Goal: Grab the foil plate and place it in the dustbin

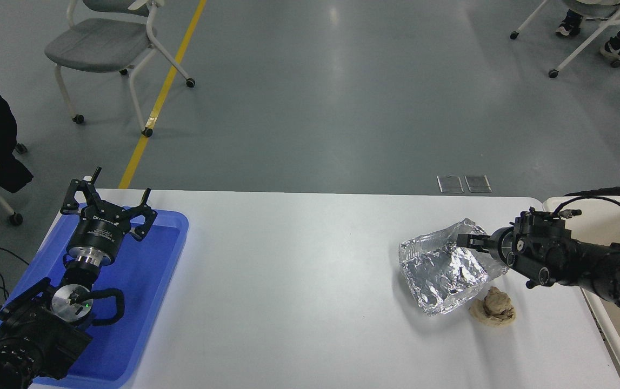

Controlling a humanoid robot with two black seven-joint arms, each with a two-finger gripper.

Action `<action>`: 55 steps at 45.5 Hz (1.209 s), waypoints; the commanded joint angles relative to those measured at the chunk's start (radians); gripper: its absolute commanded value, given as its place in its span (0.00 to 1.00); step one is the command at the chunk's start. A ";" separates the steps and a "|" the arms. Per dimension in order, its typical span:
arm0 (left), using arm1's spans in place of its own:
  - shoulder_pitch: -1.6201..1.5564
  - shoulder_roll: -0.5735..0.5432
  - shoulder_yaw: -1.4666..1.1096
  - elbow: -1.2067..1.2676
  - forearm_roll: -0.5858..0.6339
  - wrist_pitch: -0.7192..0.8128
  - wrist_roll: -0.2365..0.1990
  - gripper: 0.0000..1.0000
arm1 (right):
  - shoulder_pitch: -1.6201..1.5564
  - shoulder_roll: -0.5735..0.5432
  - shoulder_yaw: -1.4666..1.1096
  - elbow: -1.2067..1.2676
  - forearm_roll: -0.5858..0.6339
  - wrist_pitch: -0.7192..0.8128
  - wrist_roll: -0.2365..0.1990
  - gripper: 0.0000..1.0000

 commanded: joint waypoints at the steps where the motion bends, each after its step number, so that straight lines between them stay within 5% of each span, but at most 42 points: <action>1: 0.000 0.000 0.000 -0.002 0.000 0.000 0.000 1.00 | -0.028 0.015 0.005 -0.028 0.002 -0.025 0.003 0.45; 6: 0.000 0.000 0.000 0.001 0.000 0.000 0.000 1.00 | -0.031 0.015 0.010 -0.028 0.002 -0.023 0.001 0.26; 9: 0.000 0.000 0.000 -0.002 0.000 0.000 0.000 1.00 | -0.029 0.015 0.010 -0.028 0.002 -0.023 0.003 0.00; 28: 0.000 0.000 0.000 -0.002 0.000 0.000 0.000 1.00 | 0.040 -0.002 0.010 0.016 0.003 0.006 0.018 0.00; 55: 0.000 0.000 0.000 -0.002 0.000 0.000 0.000 1.00 | 0.713 -0.390 -0.236 0.676 0.063 0.257 0.008 0.00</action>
